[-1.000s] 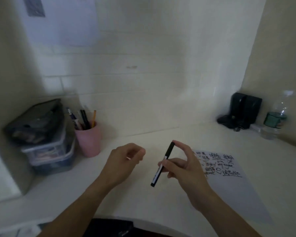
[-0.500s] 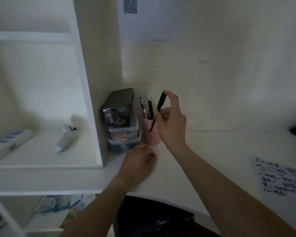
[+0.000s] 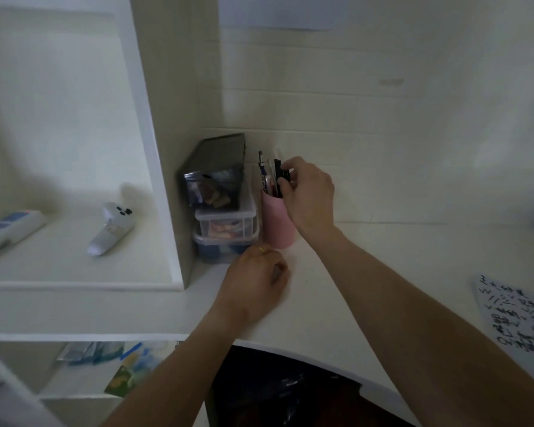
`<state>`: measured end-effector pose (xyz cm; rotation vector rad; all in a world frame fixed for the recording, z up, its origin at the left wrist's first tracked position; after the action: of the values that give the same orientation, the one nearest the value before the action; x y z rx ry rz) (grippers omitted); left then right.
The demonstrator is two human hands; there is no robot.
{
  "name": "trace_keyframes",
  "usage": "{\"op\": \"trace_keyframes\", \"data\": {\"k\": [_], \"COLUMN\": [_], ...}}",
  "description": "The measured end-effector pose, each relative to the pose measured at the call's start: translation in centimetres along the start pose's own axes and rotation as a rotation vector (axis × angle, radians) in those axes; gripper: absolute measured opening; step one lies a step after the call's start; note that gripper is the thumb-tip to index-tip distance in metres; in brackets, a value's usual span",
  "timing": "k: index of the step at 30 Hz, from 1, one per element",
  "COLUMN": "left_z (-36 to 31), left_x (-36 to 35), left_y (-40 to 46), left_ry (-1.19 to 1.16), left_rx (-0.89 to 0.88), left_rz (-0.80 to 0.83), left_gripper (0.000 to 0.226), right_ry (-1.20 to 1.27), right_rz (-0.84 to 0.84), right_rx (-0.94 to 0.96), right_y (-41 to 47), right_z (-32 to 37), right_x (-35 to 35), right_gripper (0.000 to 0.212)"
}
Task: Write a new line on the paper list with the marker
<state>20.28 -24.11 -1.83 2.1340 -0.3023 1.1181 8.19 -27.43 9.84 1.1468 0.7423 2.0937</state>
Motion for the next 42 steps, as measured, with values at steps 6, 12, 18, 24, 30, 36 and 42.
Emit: {"op": "trace_keyframes", "data": {"k": [6, 12, 18, 24, 30, 36, 42], "left_z": [-0.2, -1.4, -7.3, -19.8, -26.5, -27.0, -26.7], "left_x": [0.3, 1.0, 0.9, -4.6, -8.1, -11.7, -12.4], "left_y": [-0.1, -0.5, -2.4, -3.6, -2.3, -2.9, -2.4], "left_ry": [0.003, 0.013, -0.044, -0.067, -0.068, -0.027, -0.044], "left_rx": [0.01, 0.034, 0.049, -0.14, -0.153, -0.129, -0.145], "left_rz": [0.004, 0.059, 0.081, 0.173, 0.181, 0.304, 0.26], "left_gripper": [0.02, 0.019, 0.023, 0.038, 0.053, 0.054, 0.037], "right_ry": [-0.072, -0.081, -0.263, -0.476, -0.675, -0.653, -0.688], "right_rz": [0.027, 0.035, 0.137, 0.178, 0.314, 0.322, 0.298], "right_rx": [-0.025, -0.012, -0.122, -0.321, -0.588, -0.658, -0.652], "right_y": [-0.4, -4.4, -13.6, -22.9, -28.7, -30.8, -30.4], "right_z": [0.0, -0.2, -5.7, -14.3, -22.9, -24.8, -25.0], "right_x": [0.5, 6.4, 16.3, 28.2, 38.4, 39.3, 39.1], "right_gripper": [0.023, 0.024, 0.03, 0.047, 0.055, 0.051, 0.048]}}
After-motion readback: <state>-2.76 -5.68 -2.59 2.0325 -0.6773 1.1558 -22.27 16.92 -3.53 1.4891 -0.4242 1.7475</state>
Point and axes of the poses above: each hand's wrist, its own y-axis towards the middle knuckle, its own x-axis out of the back of the hand, z = x × y, the point moved 9 cm from there along y, towards the middle knuckle
